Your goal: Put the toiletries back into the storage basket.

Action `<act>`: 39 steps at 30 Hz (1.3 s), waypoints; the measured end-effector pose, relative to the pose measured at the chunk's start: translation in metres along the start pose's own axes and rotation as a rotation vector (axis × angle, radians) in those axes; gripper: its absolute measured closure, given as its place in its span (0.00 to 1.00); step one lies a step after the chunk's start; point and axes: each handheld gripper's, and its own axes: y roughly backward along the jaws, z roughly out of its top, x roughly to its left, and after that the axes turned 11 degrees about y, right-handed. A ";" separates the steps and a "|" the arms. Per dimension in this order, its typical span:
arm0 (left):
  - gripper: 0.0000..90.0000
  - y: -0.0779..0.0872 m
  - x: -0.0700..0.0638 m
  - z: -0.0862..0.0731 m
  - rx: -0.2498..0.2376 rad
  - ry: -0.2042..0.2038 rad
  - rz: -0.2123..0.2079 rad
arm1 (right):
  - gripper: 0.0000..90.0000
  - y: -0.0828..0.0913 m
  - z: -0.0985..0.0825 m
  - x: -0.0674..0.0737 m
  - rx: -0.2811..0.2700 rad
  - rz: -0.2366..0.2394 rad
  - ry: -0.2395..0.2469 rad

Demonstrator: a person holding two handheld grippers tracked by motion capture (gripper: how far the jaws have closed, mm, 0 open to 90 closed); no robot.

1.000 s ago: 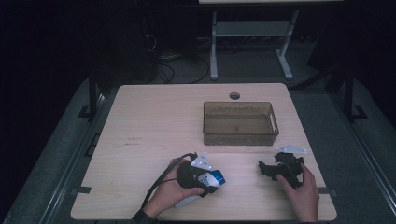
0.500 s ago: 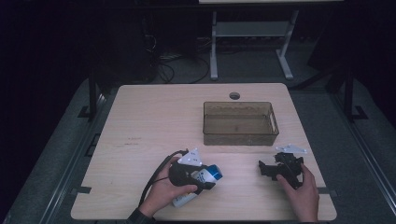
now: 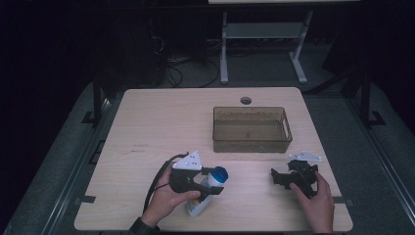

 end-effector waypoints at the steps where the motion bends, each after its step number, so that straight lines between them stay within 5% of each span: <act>1: 0.38 0.002 0.000 0.001 -0.010 0.001 -0.004 | 0.00 0.000 0.000 0.000 0.000 0.000 0.000; 18: 0.38 0.020 0.001 0.005 -0.161 -0.020 -0.036 | 0.00 0.000 0.000 0.000 0.000 0.000 0.000; 23: 0.38 0.023 0.000 0.008 -0.180 -0.029 0.010 | 0.00 0.000 0.000 0.000 0.000 0.000 0.000; 39: 0.38 0.024 0.007 0.024 -0.236 -0.012 0.066 | 0.00 0.000 0.000 0.000 0.000 0.000 0.000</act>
